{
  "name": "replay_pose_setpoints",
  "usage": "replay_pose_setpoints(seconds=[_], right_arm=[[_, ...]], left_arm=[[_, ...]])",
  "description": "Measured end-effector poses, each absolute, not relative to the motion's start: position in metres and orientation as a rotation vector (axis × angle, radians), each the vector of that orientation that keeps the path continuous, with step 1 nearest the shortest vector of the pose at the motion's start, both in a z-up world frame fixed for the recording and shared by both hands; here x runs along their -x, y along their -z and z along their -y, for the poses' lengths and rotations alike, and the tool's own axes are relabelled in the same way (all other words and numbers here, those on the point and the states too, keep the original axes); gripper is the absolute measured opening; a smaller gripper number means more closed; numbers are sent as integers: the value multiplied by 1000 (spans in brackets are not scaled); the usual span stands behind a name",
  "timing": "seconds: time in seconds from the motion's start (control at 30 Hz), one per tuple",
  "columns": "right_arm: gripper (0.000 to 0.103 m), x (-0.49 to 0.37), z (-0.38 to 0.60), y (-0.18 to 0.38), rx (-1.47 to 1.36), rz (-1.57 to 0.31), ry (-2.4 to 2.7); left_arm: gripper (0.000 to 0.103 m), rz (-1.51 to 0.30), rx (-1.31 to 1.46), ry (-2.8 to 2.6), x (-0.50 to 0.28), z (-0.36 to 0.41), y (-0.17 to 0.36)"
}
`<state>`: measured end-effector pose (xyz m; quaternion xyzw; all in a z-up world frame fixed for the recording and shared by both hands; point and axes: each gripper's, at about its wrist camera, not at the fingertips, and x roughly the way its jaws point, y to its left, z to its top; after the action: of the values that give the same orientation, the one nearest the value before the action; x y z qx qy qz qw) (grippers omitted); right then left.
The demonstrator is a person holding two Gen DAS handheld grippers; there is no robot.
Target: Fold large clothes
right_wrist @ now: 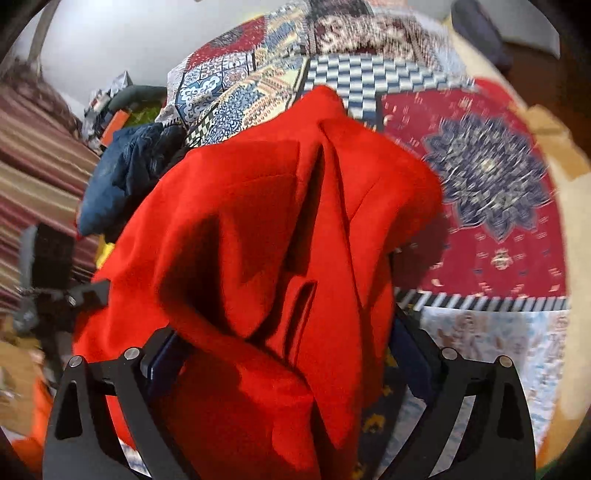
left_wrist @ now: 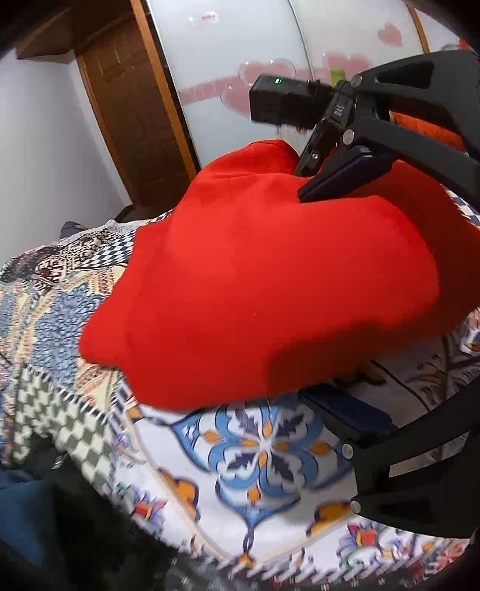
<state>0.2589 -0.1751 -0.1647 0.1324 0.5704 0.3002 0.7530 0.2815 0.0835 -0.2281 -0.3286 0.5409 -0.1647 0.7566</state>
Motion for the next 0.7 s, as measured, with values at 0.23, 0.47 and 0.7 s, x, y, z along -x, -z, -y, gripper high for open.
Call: replay_pose_setpoints(seconds=[0.23,0.47,0.7], right_arm=[[98,-269,173,174,-392,-1288,-733],[74,-269,180,171,-447,-1299,-736],[42,-257,180,146,-435,-1272,-771]], left_arm=[[97,-1194,741,425,-296,-76,237],[83,-1181,784,436,-298,-81,239],[56,-1115,756,460,-283,-86,215]])
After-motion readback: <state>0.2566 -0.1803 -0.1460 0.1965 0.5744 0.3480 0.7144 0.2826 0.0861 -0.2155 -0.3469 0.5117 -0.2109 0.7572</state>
